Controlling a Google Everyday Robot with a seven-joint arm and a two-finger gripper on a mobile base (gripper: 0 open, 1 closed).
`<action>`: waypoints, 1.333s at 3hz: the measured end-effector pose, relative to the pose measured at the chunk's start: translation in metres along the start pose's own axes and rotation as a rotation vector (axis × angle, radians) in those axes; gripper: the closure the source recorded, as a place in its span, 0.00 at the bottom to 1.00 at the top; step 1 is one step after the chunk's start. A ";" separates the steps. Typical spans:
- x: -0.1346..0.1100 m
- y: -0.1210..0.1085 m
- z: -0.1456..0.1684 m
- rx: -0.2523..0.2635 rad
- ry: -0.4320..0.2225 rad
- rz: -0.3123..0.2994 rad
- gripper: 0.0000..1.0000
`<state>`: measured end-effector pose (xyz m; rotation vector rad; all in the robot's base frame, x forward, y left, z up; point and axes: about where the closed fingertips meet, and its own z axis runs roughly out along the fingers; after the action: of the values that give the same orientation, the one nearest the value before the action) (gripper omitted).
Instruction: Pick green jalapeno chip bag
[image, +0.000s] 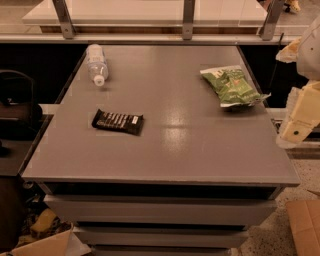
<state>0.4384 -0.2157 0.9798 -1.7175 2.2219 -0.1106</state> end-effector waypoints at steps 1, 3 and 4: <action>0.000 0.000 0.000 0.000 0.000 0.000 0.00; -0.009 -0.034 0.007 0.026 0.040 0.142 0.00; -0.017 -0.065 0.024 0.022 0.089 0.300 0.00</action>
Offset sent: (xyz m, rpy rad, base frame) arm 0.0219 0.0017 0.0008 0.0204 -0.0001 -0.1321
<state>0.5093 -0.2134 0.9777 -1.3737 2.5042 -0.1411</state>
